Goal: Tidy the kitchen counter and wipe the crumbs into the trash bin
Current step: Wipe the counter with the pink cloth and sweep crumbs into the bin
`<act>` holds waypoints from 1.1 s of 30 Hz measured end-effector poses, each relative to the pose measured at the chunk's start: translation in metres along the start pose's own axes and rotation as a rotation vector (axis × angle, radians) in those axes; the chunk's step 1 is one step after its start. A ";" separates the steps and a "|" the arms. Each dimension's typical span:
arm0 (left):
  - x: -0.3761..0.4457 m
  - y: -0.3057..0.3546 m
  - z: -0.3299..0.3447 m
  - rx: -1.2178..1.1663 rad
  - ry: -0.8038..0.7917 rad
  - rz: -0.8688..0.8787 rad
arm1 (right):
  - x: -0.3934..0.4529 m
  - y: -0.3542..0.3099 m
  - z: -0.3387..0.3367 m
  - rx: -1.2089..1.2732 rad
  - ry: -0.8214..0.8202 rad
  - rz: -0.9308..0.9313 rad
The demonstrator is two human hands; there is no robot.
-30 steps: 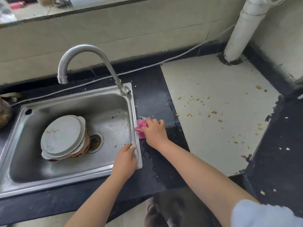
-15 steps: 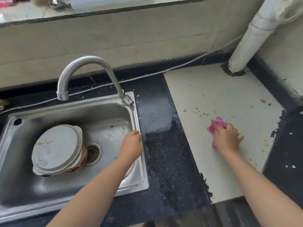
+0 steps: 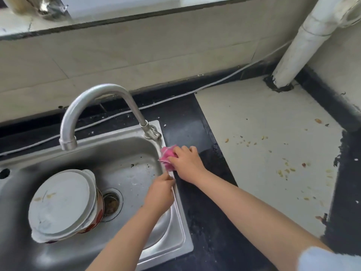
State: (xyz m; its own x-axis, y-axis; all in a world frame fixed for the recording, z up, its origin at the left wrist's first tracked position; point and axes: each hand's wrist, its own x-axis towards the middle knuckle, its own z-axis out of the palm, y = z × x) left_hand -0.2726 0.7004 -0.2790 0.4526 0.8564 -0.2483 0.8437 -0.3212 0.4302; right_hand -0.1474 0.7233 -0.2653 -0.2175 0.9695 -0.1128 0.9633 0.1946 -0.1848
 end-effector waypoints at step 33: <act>0.043 -0.013 -0.029 0.000 -0.133 -0.042 | 0.005 0.048 -0.002 -0.030 -0.012 0.371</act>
State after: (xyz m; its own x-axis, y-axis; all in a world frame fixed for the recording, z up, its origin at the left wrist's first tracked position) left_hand -0.2727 0.7531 -0.2700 0.4516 0.8080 -0.3786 0.8625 -0.2866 0.4171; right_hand -0.1015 0.7380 -0.2729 0.1457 0.9732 -0.1780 0.9810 -0.1654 -0.1010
